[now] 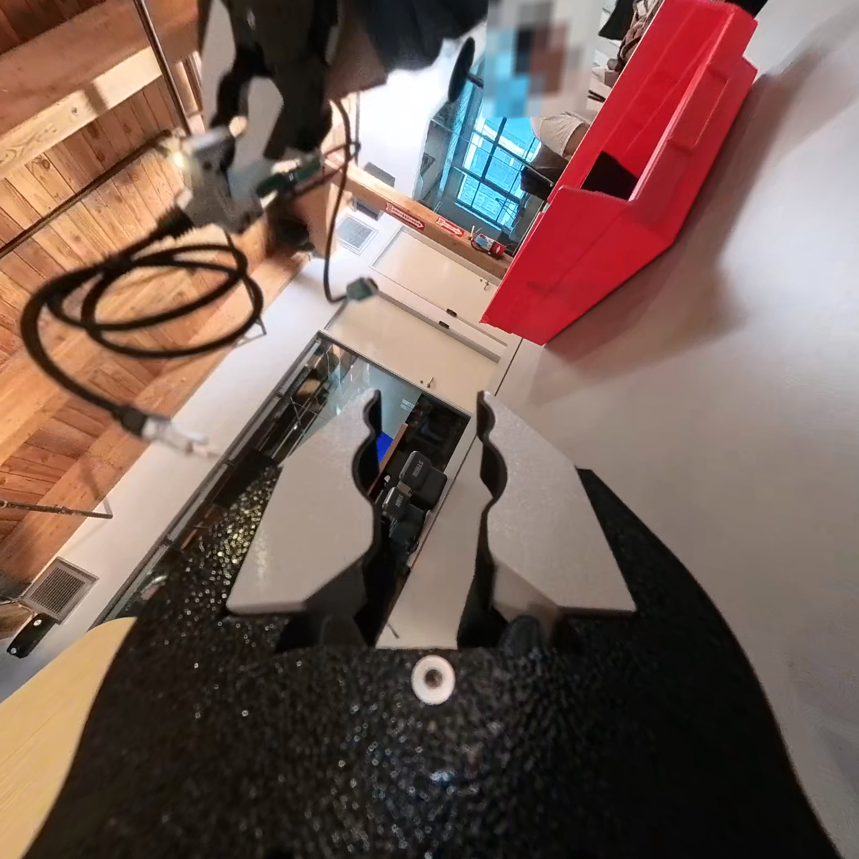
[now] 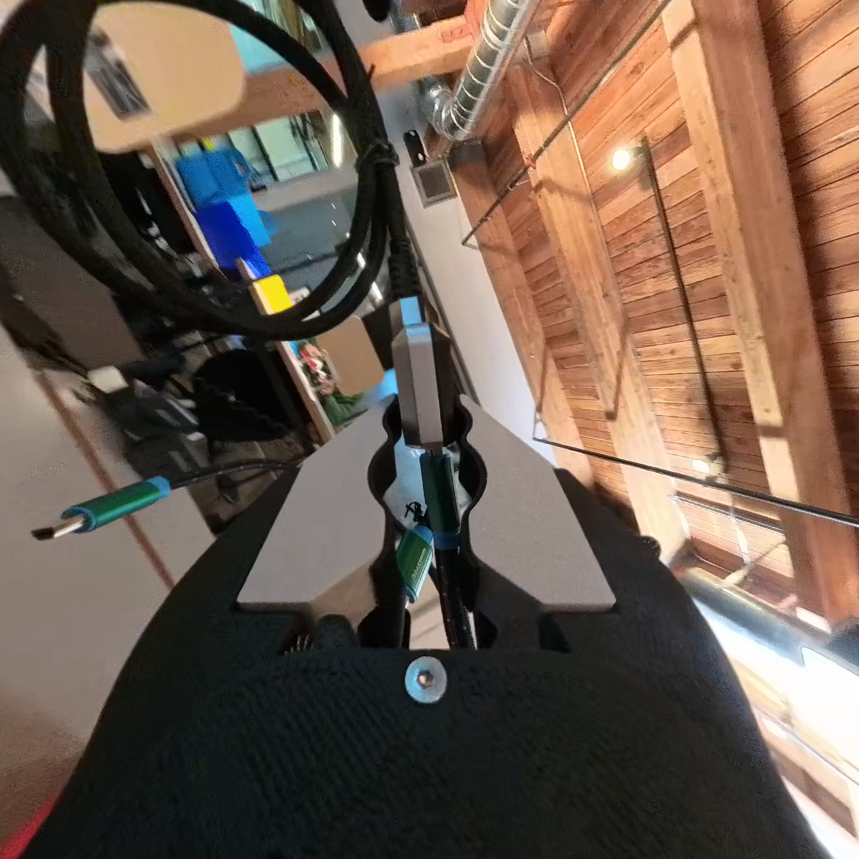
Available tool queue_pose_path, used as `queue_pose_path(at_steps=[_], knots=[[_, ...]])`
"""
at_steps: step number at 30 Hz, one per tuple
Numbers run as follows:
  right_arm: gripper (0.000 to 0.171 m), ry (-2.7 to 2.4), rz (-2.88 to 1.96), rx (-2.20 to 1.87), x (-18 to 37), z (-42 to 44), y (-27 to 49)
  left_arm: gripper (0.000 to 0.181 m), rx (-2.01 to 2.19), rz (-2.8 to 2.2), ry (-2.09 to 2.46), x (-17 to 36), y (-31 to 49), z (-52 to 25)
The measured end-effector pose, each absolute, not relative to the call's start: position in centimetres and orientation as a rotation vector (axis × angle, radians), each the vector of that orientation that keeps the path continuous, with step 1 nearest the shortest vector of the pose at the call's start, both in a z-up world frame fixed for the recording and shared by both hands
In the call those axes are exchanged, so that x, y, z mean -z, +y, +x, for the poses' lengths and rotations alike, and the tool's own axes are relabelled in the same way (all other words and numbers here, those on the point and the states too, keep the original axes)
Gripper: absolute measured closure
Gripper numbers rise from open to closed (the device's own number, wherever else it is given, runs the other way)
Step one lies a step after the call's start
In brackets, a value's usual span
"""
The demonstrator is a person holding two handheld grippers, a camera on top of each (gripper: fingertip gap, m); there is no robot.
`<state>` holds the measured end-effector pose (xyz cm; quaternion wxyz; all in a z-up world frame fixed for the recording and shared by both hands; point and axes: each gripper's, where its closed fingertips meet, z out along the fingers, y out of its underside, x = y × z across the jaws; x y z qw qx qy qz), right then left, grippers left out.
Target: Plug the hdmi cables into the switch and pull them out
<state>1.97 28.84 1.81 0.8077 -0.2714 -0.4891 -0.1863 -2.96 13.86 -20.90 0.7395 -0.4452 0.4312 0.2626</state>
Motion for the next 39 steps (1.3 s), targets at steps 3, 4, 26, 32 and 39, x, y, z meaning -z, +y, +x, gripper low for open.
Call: queue_pose_path(at_steps=[3,4,26,32,39], knots=[[0.151,-1.036,-0.588,0.528,-5.4,5.8,31.2,0.143,-0.571,-0.988,0.942,21.0,14.0,-3.1],[0.151,-1.037,-0.588,0.581,-6.3,7.1,32.0,0.143,-0.570,-0.990,0.942,21.0,14.0,-3.1],[0.151,-1.430,-0.638,1.504,-2.1,25.0,45.0,0.146,-0.564,-1.034,0.929,21.3,14.6,-3.7],[0.151,-1.550,-0.638,1.514,2.8,24.0,46.8,0.146,-0.565,-1.037,0.930,21.4,14.6,-3.8],[0.151,-1.620,-0.633,1.468,7.1,21.7,47.9,0.148,-0.563,-1.043,0.935,21.5,14.7,-3.8]])
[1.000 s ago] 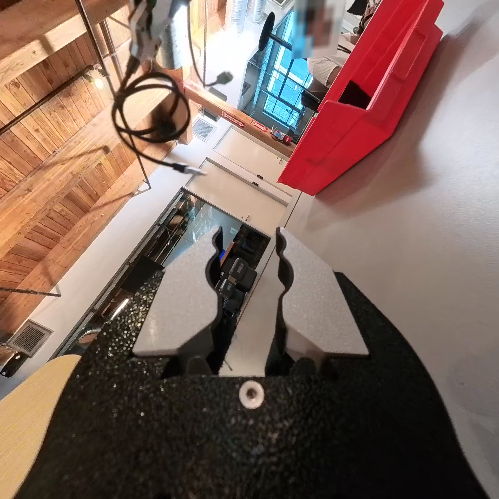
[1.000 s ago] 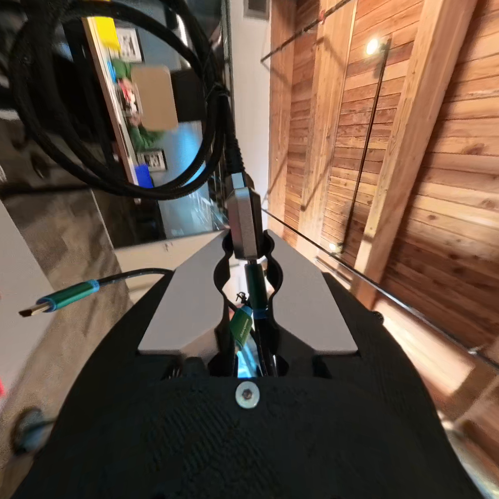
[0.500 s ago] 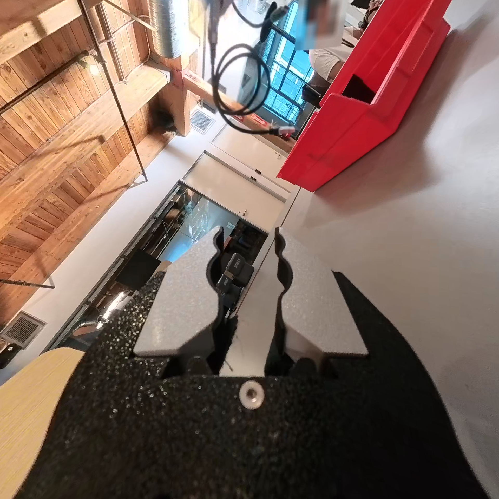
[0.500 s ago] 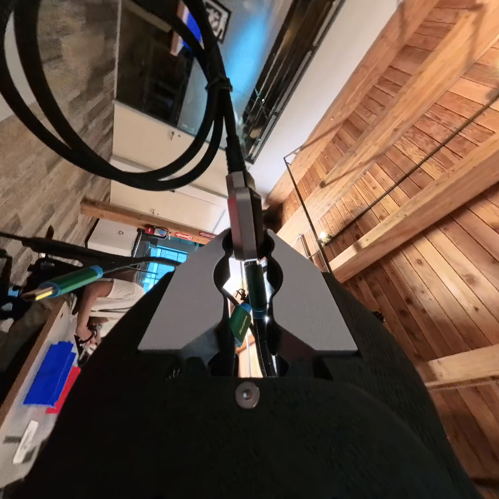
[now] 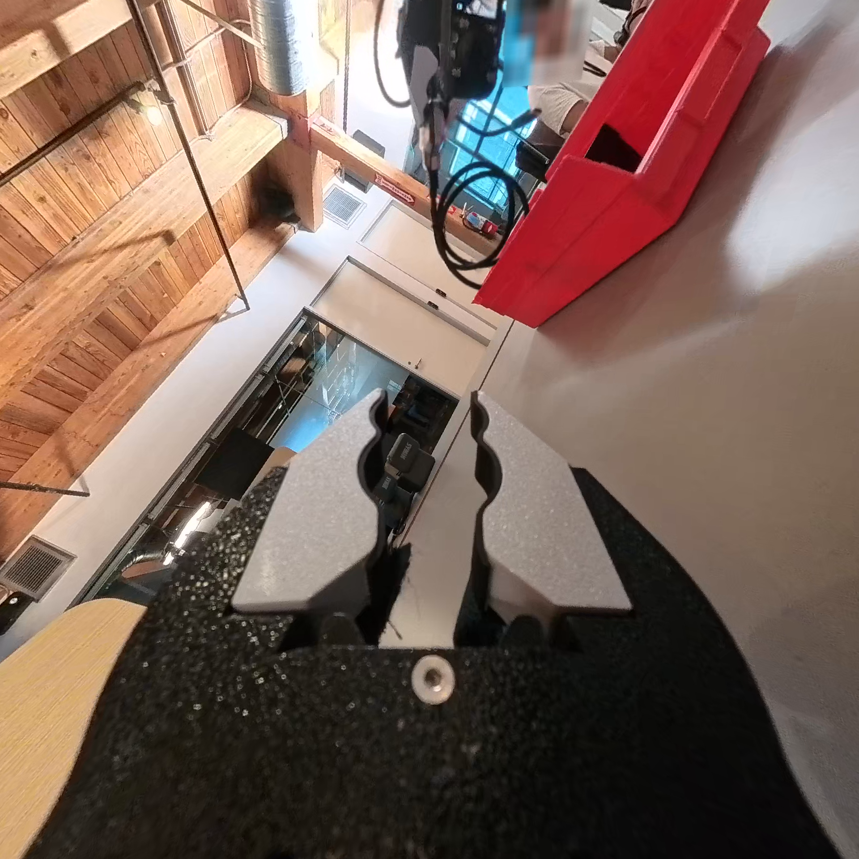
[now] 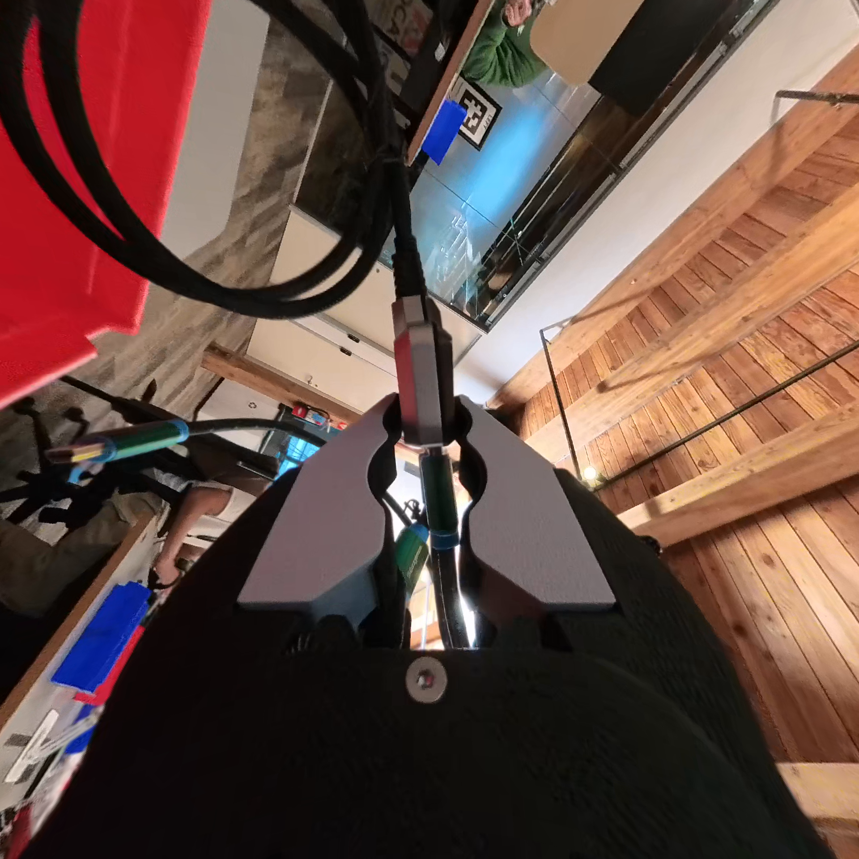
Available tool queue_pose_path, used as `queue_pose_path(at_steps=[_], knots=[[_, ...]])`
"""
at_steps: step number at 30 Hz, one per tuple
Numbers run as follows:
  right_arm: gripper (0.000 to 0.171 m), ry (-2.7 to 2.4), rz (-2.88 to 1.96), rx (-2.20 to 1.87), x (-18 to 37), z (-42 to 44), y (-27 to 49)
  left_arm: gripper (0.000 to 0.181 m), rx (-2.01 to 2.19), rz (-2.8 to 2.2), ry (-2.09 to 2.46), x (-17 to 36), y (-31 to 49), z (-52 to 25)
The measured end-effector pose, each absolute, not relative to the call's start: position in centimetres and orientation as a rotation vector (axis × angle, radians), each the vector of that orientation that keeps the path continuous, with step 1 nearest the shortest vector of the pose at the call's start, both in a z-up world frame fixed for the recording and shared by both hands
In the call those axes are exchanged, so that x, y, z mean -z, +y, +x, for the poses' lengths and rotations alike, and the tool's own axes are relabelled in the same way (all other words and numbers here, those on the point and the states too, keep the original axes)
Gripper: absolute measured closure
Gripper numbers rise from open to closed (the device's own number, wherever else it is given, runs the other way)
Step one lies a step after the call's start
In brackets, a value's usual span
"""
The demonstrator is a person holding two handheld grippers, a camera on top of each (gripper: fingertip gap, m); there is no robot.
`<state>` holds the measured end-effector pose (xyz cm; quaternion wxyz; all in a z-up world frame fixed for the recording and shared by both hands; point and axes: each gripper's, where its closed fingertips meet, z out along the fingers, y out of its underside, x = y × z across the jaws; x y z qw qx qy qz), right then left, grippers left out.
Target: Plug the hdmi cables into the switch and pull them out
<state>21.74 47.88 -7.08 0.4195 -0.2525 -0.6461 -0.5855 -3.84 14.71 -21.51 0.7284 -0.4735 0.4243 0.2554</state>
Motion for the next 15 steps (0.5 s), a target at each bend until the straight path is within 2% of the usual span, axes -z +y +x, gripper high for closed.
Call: queue_pose_path(at_steps=[15], knots=[[0.150,-1.688,-0.752,1.371,15.0,20.2,48.7,0.150,-0.554,-1.056,0.932,21.6,14.9,-4.0]])
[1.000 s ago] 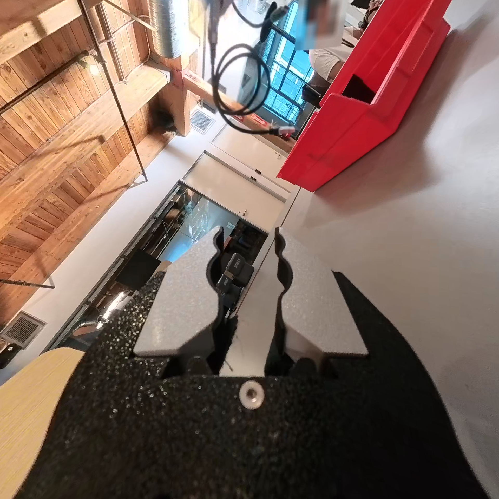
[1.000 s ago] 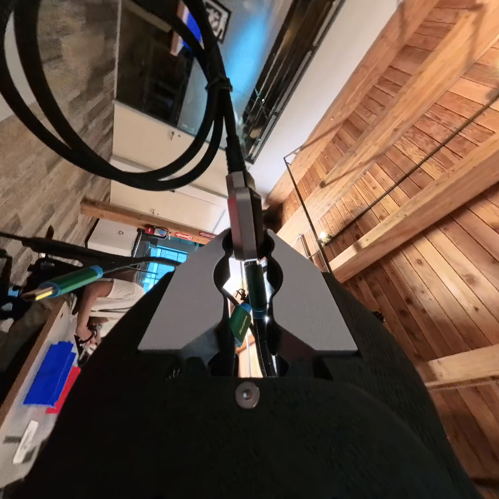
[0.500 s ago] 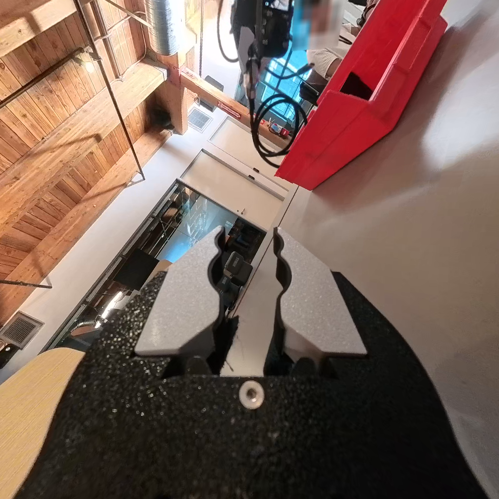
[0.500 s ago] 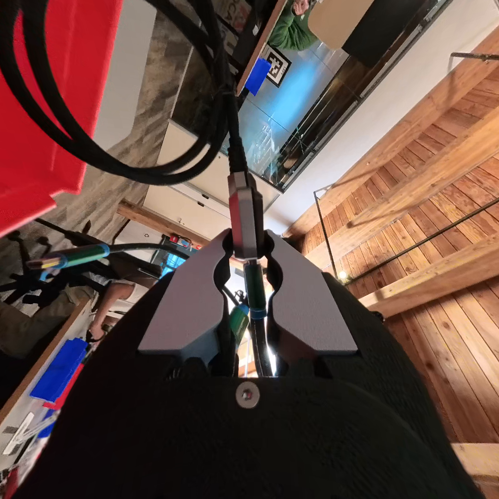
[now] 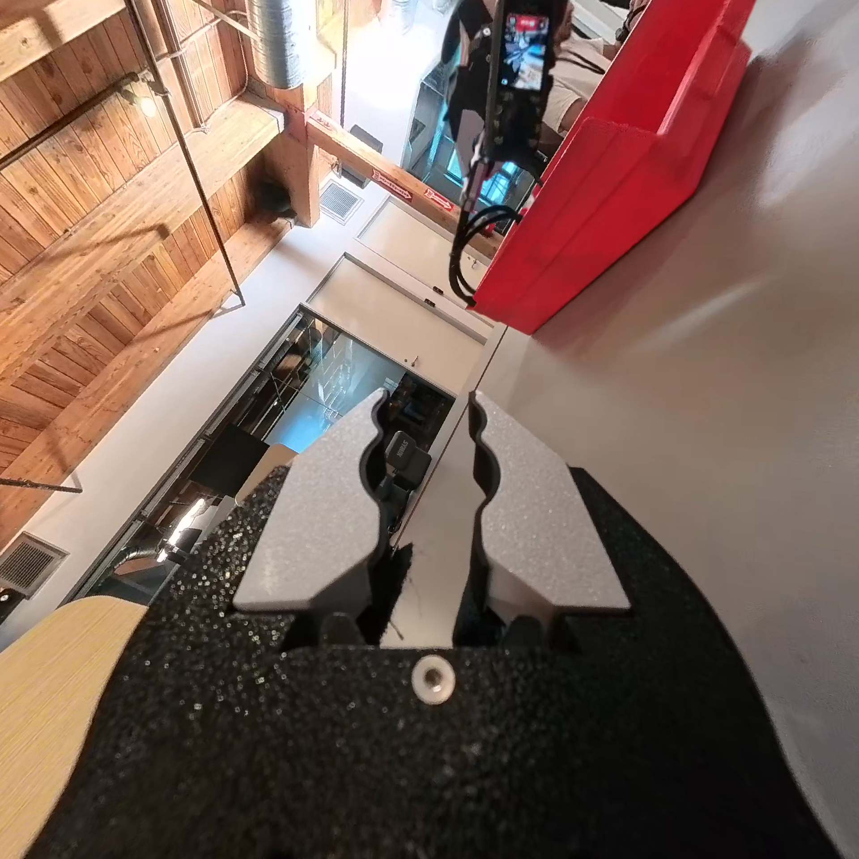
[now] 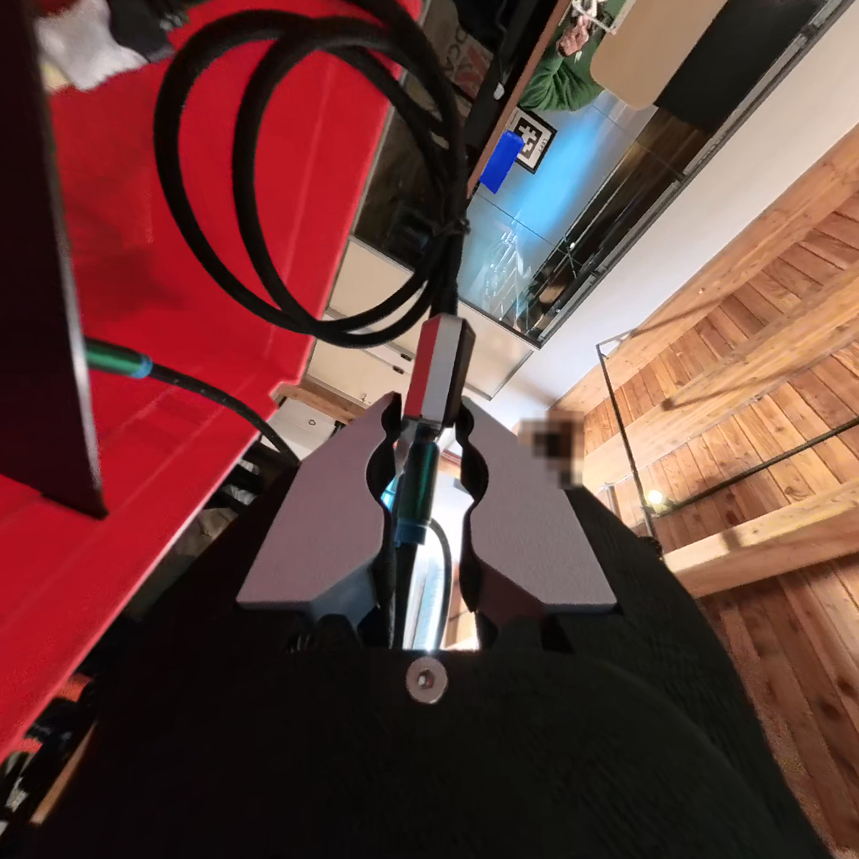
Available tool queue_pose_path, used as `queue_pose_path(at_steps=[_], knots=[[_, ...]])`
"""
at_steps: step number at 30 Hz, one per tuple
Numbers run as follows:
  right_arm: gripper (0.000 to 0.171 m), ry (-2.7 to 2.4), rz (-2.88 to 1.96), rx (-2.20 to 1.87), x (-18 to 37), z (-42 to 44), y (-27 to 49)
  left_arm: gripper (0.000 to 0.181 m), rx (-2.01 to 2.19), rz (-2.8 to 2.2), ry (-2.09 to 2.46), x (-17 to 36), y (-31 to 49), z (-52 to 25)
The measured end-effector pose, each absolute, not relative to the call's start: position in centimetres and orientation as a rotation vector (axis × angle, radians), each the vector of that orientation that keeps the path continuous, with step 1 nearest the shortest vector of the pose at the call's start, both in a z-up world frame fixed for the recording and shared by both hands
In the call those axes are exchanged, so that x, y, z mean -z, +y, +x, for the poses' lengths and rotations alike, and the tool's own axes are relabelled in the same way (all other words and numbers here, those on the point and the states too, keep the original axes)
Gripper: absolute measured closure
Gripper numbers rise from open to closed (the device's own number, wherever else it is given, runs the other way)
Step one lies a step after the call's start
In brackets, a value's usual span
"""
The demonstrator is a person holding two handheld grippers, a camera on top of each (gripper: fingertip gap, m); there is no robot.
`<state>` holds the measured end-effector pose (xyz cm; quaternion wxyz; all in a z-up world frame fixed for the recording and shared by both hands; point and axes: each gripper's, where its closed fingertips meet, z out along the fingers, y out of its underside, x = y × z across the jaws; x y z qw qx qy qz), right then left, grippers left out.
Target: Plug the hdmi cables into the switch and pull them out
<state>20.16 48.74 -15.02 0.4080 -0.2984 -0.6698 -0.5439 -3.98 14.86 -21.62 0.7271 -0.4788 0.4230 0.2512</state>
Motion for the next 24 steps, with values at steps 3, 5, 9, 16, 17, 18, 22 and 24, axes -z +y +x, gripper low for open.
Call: queue_pose_path(at_steps=[3,5,9,16,17,18,22,24], knots=[[0.148,-1.717,-0.789,1.360,17.0,20.1,48.4,0.151,-0.554,-1.057,0.934,21.6,14.9,-4.0],[0.148,-1.709,-0.815,1.348,17.7,20.2,48.4,0.151,-0.554,-1.057,0.933,21.6,14.9,-4.0],[0.148,-1.721,-0.951,1.280,19.1,20.8,48.5,0.151,-0.557,-1.060,0.935,21.7,14.9,-4.0],[0.148,-1.785,-1.163,1.149,21.2,21.5,48.8,0.152,-0.560,-1.063,0.944,21.8,15.0,-3.9],[0.148,-1.798,-1.212,1.115,21.7,21.6,48.9,0.152,-0.561,-1.064,0.944,21.9,15.0,-3.9],[0.148,-1.807,-1.247,1.091,22.0,21.7,49.1,0.152,-0.563,-1.063,0.943,21.8,15.0,-3.9],[0.148,-1.823,-1.387,0.980,21.9,21.2,49.8,0.152,-0.565,-1.064,0.946,21.9,15.0,-3.9],[0.148,-1.841,-1.465,0.933,22.0,20.9,50.0,0.153,-0.567,-1.066,0.949,21.9,15.0,-3.9]])
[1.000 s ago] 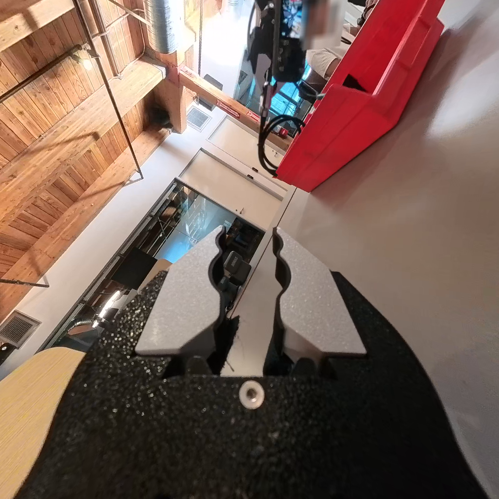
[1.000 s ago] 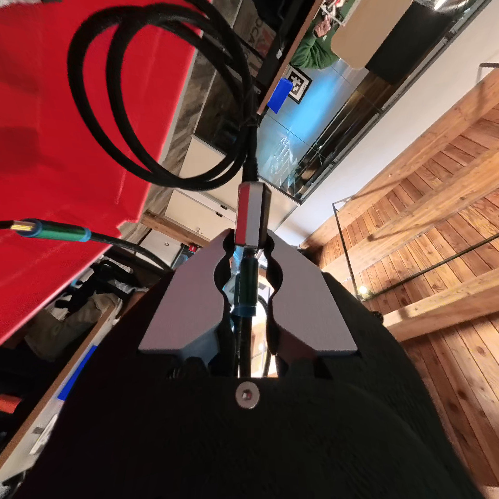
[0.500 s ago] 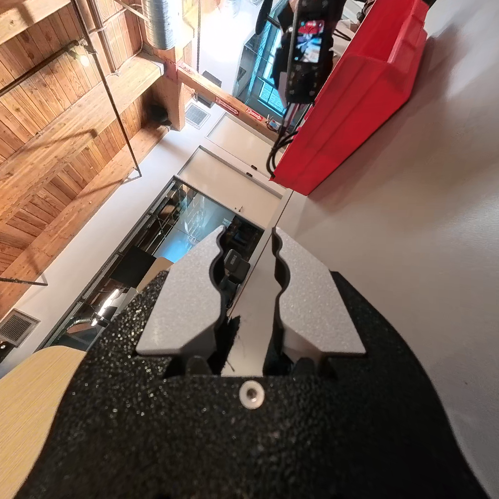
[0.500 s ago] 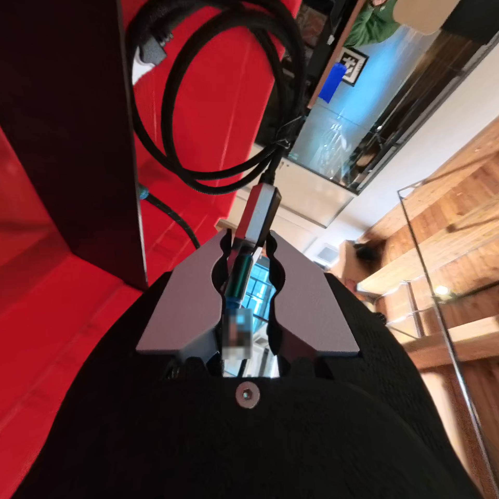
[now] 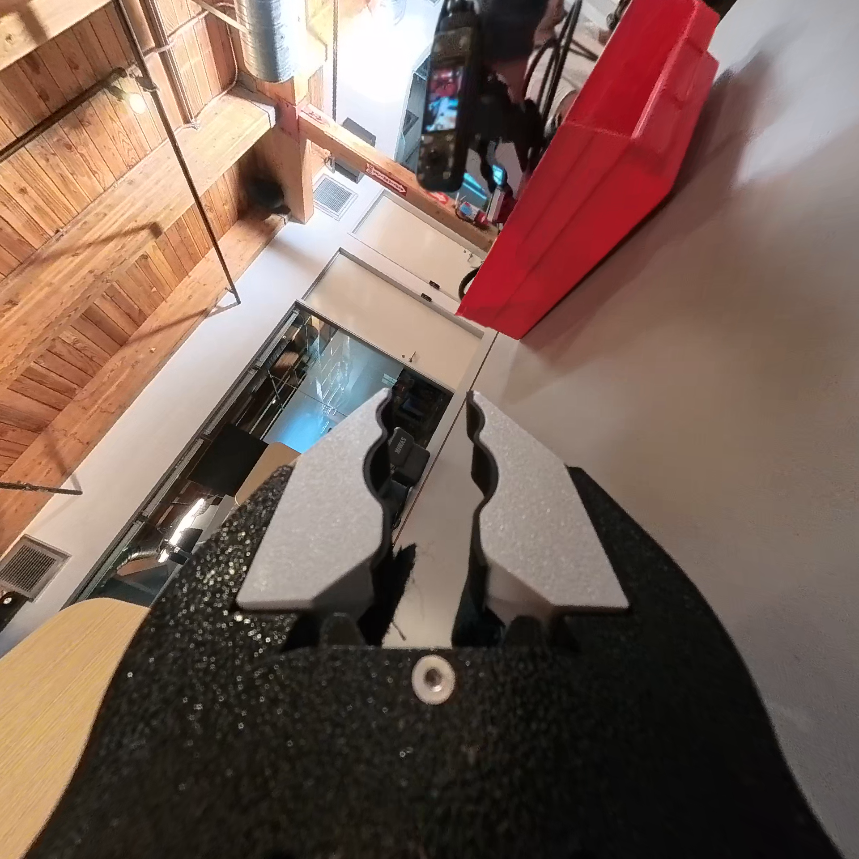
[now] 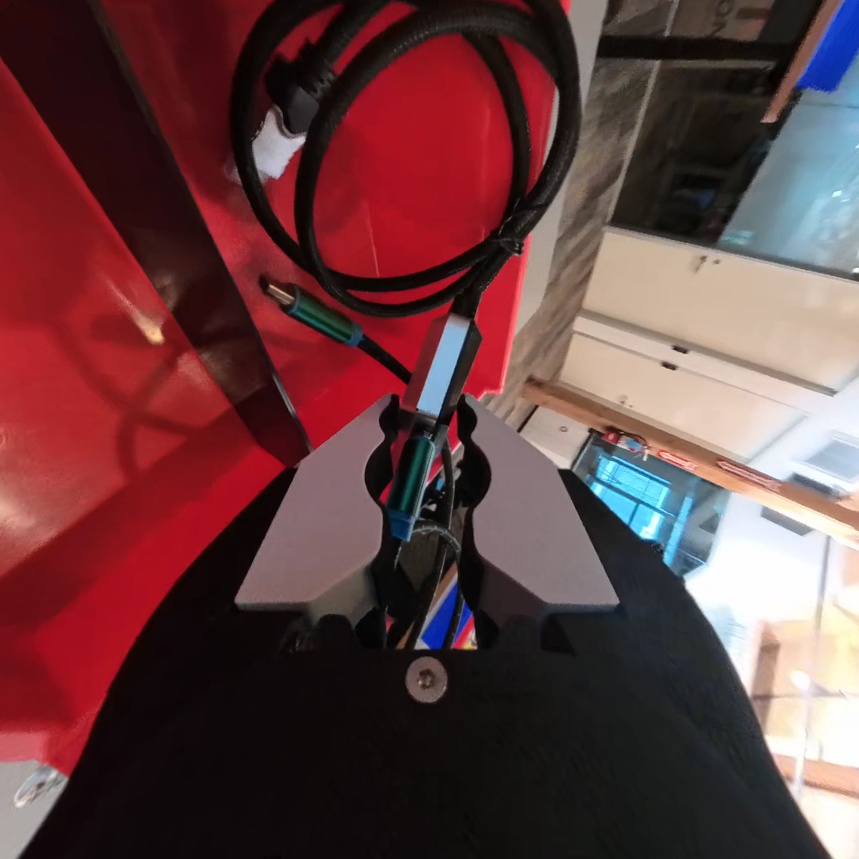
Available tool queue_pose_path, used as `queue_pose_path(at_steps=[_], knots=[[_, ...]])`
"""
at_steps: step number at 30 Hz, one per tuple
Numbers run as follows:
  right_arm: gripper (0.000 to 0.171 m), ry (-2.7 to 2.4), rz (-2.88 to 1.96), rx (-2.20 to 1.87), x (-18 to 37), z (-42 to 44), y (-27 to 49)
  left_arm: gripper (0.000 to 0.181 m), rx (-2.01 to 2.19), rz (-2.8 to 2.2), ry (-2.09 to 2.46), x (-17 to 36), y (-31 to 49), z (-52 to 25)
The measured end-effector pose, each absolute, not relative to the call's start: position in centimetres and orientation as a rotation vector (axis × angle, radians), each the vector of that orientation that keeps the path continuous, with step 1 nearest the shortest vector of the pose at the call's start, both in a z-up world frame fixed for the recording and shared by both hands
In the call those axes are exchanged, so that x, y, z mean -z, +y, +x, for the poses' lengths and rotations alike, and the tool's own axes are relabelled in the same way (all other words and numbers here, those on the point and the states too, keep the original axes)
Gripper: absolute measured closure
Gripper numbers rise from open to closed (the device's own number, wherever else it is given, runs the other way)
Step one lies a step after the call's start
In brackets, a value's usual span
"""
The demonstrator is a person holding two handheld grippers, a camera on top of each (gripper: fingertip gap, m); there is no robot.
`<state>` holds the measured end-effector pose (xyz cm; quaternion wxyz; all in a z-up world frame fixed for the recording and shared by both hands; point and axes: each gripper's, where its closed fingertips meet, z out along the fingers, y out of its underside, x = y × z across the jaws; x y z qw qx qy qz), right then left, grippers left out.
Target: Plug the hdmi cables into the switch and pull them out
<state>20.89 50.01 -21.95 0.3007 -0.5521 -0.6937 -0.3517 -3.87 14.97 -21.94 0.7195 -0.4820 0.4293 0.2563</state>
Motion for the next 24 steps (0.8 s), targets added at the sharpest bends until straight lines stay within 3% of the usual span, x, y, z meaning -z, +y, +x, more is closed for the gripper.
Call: queue_pose_path(at_steps=[3,7,13,20,24], knots=[[0.148,-1.875,-1.494,0.968,22.1,20.6,50.2,0.153,-0.566,-1.065,0.956,22.0,15.0,-3.8],[0.121,-1.898,-1.601,0.992,23.3,21.0,49.4,0.153,-0.554,-1.076,0.957,22.2,15.1,-3.8],[0.110,-1.752,-1.712,0.838,20.3,21.0,48.7,0.153,-0.547,-1.090,0.955,22.3,15.3,-3.9],[0.110,-1.436,-1.630,0.603,12.7,17.3,45.6,0.152,-0.556,-1.135,0.916,22.3,15.9,-4.7],[0.115,-1.266,-1.477,0.365,11.5,11.1,40.0,0.152,-0.551,-1.162,0.877,22.1,16.1,-5.4]])
